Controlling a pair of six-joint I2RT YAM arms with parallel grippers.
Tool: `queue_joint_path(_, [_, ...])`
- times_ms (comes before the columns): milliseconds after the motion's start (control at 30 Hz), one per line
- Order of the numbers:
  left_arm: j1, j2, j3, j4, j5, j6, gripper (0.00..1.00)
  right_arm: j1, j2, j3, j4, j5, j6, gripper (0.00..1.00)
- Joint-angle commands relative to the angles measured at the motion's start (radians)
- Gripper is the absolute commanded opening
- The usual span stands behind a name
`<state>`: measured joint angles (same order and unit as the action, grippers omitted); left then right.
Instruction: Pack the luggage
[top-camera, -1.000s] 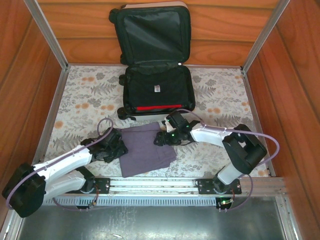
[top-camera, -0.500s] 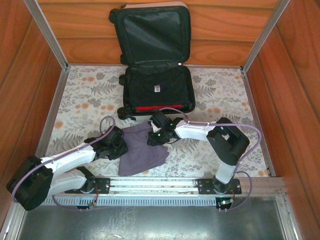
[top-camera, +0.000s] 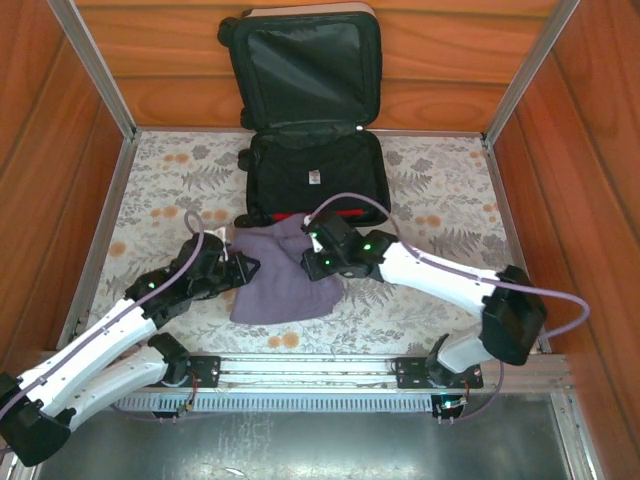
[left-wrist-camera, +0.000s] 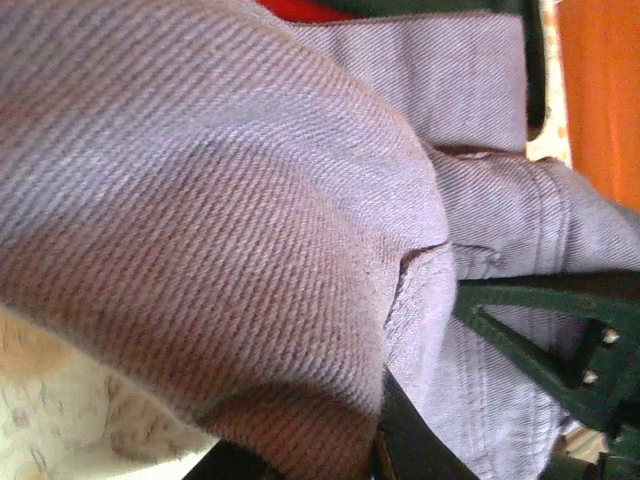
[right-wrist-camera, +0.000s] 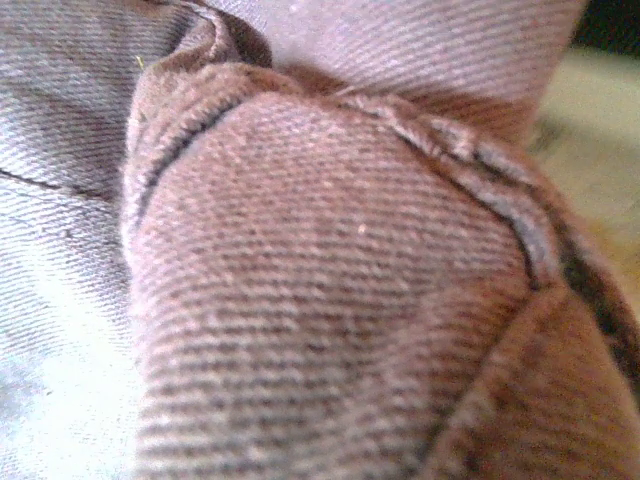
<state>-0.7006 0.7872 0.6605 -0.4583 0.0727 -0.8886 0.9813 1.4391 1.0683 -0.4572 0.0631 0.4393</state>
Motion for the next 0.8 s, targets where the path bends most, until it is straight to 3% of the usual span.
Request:
queue_joint_path(0, [0.003, 0.080, 0.148, -0.050, -0.088, 0.243, 0.00, 0.003, -0.092, 0.054, -0.042, 0.141, -0.116, 0.00])
queue_joint_path(133, [0.007, 0.224, 0.350, -0.069, -0.128, 0.405, 0.00, -0.050, -0.154, 0.138, -0.081, 0.225, -0.223, 0.00])
queue_joint_path(300, [0.050, 0.429, 0.600, -0.072, -0.150, 0.543, 0.00, -0.213, -0.153, 0.245, -0.107, 0.187, -0.300, 0.00])
queue_joint_path(533, [0.171, 0.698, 0.823, -0.071, -0.075, 0.582, 0.00, -0.388, -0.027, 0.369, -0.099, 0.136, -0.391, 0.00])
queue_joint_path(767, [0.241, 0.916, 0.940, -0.071, -0.001, 0.624, 0.00, -0.501, 0.133, 0.444, -0.028, 0.046, -0.402, 0.00])
